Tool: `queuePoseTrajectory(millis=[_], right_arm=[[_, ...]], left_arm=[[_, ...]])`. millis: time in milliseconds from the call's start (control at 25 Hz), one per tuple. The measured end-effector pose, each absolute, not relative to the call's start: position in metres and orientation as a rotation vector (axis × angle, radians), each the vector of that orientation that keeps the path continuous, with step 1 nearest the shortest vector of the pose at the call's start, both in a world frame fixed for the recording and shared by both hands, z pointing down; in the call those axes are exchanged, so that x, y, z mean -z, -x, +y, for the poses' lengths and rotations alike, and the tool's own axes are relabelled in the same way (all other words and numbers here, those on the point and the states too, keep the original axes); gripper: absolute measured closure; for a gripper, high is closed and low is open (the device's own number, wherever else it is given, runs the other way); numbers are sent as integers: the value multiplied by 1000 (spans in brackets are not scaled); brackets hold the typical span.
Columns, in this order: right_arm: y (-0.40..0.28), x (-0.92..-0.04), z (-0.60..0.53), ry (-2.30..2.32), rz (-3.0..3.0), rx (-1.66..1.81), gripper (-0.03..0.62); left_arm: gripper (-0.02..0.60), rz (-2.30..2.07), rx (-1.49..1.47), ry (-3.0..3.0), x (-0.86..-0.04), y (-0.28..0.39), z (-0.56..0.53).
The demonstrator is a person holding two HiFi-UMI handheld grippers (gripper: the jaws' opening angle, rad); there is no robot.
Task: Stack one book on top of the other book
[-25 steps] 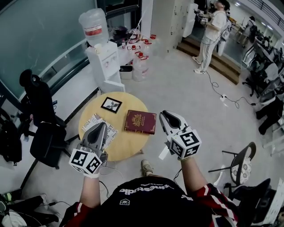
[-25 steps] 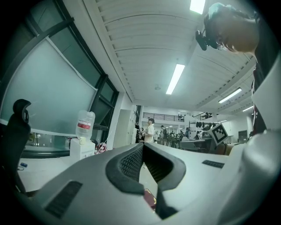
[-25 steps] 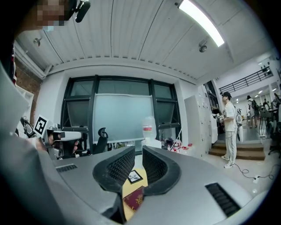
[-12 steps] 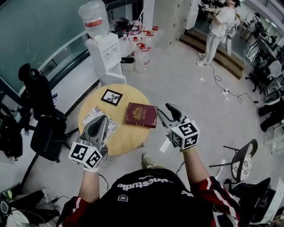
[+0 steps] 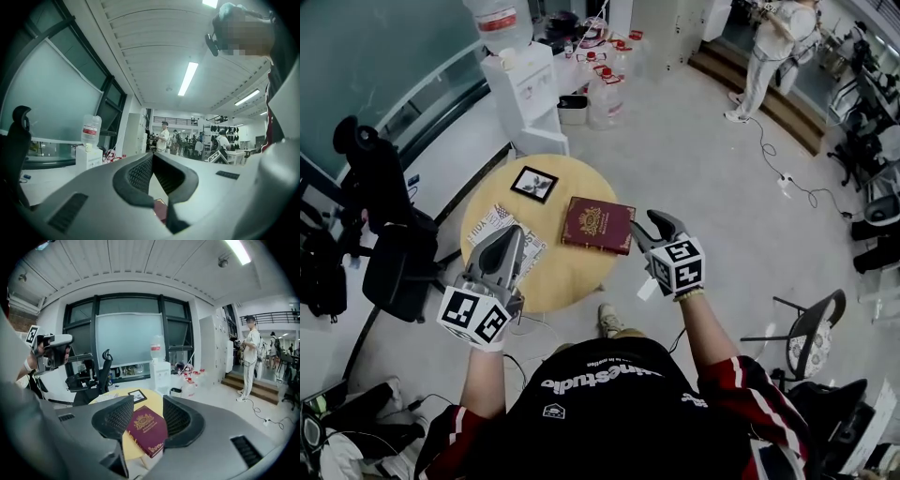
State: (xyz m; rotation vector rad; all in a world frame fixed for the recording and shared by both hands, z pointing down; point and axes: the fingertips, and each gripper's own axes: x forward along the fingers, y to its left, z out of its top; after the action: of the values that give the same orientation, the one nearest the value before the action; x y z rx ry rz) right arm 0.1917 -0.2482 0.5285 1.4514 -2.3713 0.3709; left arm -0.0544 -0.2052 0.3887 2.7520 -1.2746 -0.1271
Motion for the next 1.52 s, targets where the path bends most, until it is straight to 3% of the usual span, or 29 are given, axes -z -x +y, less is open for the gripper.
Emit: queuePoseTrajectory(millis=[800,1520], right_arm=[[-228,-718,-304,-1313,-2246,-857,348],[-227,-798,-319,-1125,-2290,-1477,283]], left_arm=[[566,-1310,1,-2704,-421,13,-248],[566,-1298,-130,-2668,-441,-22,-292]])
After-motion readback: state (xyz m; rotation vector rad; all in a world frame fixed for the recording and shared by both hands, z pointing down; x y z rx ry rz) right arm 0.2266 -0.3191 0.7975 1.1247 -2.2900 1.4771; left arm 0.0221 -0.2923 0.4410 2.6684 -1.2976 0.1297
